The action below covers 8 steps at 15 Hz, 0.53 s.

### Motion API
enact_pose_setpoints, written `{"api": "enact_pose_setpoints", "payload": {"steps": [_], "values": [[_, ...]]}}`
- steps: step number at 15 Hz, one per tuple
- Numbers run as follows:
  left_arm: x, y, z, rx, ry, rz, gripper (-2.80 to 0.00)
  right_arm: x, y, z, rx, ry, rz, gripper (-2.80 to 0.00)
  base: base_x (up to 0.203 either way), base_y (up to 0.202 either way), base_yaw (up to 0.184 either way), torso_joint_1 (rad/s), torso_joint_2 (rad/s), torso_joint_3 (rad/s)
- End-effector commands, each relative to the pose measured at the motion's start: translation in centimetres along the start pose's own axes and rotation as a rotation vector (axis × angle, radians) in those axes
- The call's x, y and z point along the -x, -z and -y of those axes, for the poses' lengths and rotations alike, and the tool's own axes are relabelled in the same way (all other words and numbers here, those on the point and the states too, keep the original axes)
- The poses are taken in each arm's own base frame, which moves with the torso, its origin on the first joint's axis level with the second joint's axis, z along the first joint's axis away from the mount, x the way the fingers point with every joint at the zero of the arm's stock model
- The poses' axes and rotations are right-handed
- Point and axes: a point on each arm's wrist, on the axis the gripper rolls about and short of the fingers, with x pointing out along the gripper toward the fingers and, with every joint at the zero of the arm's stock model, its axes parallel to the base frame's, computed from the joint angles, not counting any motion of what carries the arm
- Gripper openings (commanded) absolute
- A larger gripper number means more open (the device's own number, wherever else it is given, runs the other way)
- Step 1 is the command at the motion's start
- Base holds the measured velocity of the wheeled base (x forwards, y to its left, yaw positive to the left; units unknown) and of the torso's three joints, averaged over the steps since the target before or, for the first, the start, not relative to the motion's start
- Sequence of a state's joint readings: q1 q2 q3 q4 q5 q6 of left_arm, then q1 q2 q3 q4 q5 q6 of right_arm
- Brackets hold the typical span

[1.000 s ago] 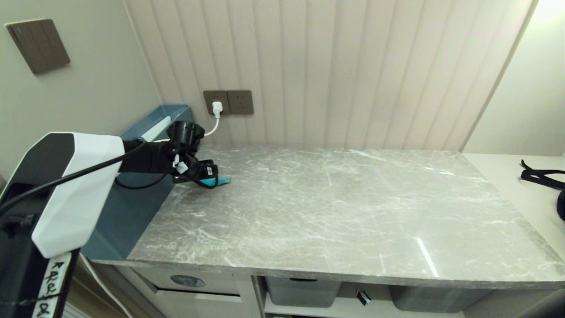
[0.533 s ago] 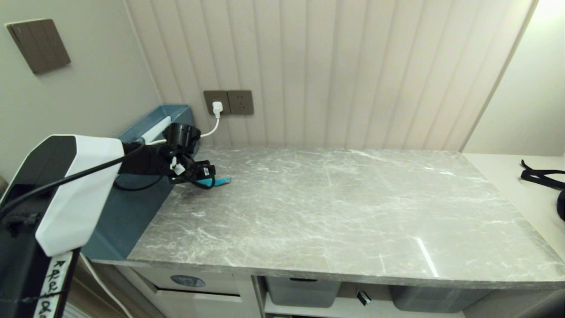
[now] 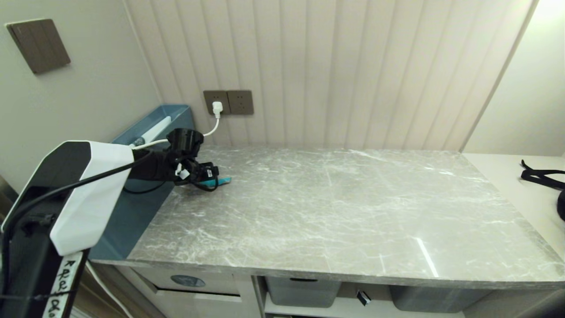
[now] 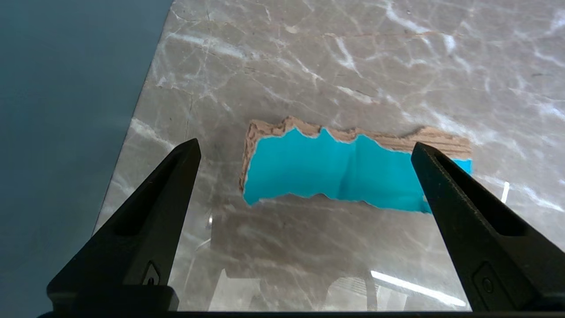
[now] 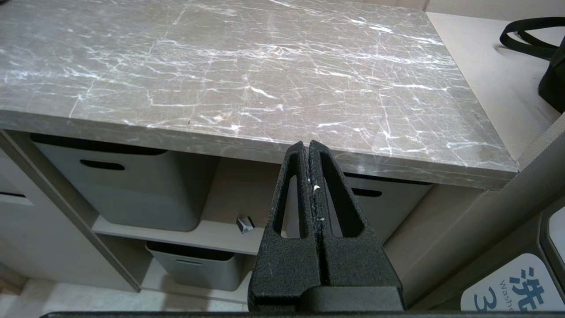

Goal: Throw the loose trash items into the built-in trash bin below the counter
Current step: Pick up the garbage

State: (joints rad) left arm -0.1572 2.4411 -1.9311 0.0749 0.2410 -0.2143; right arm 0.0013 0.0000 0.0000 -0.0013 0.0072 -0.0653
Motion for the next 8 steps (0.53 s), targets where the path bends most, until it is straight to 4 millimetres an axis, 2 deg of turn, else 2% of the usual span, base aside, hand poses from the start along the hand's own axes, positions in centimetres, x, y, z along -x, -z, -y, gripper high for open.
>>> {"api": "enact_pose_setpoints", "payload": {"steps": [1, 2, 3, 8], "values": [[-0.27, 0.25, -0.03, -0.001, -0.003, -0.007, 0.00, -0.01, 0.04, 0.00, 0.001, -0.001, -0.001, -2.80, 0.000, 0.000, 0.000, 0.000, 0.00, 0.000], [-0.43, 0.42, -0.03, -0.002, -0.004, -0.011, 0.00, -0.01, 0.04, 0.00, 0.001, -0.001, -0.001, -2.80, 0.000, 0.000, 0.000, 0.000, 0.00, 0.000], [-0.59, 0.59, -0.02, -0.003, -0.005, -0.015, -2.80, -0.01, 0.04, 0.00, 0.001, -0.001, -0.001, -2.80, 0.000, 0.000, 0.000, 0.000, 0.00, 0.000], [-0.93, 0.94, -0.01, -0.005, -0.007, -0.024, -2.80, -0.01, 0.04, 0.00, 0.001, -0.001, -0.001, -2.80, 0.000, 0.000, 0.000, 0.000, 0.00, 0.000]]}}
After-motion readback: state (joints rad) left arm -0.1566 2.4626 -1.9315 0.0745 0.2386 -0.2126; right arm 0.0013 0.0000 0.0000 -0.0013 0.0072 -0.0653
